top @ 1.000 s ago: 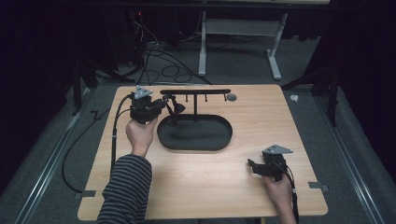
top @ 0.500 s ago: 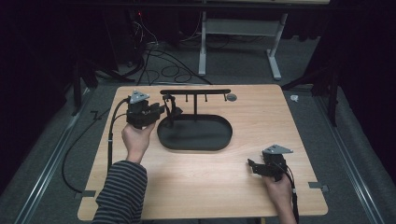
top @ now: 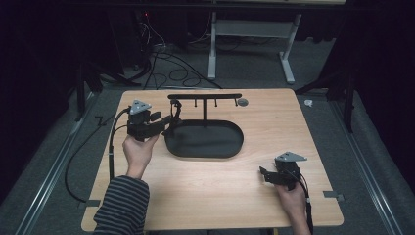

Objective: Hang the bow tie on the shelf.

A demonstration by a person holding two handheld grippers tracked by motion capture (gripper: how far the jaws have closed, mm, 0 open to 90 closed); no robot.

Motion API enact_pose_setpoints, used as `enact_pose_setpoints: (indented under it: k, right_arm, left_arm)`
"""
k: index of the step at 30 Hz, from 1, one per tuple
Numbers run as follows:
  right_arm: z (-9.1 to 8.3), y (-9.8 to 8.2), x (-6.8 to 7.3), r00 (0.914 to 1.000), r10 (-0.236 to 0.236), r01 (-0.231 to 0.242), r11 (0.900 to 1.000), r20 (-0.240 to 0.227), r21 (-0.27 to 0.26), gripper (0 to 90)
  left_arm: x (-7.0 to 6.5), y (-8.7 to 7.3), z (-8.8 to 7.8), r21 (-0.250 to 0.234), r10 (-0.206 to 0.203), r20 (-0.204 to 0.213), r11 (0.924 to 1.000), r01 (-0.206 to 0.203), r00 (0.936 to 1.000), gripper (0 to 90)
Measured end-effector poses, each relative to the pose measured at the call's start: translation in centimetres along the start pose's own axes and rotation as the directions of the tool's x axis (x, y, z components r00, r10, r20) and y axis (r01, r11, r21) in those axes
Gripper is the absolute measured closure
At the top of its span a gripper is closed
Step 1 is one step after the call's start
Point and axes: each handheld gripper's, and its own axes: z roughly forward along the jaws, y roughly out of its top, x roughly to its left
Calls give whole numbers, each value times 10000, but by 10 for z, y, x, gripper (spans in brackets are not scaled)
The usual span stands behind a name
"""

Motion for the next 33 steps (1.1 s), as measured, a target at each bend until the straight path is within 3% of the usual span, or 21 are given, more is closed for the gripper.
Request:
enact_pose_setpoints:
  k: [2, 23, 33]
  right_arm:
    - [0, 0, 0, 10000, -4, 4, 10000, 1, 0, 288]
    - [0, 0, 0, 10000, -21, 21, 10000, 10, -30, 288]
    - [0, 0, 0, 10000, -35, 35, 10000, 20, -23, 287]
  left_arm:
    - [-1, 0, -4, -79, 5, 228, 10000, -3, 9997, 516]
    - [-5, -17, -26, -101, -86, 117, 9999, 87, 9999, 472]
    - [-5, -31, -27, 190, -182, 191, 9997, 179, 9997, 460]
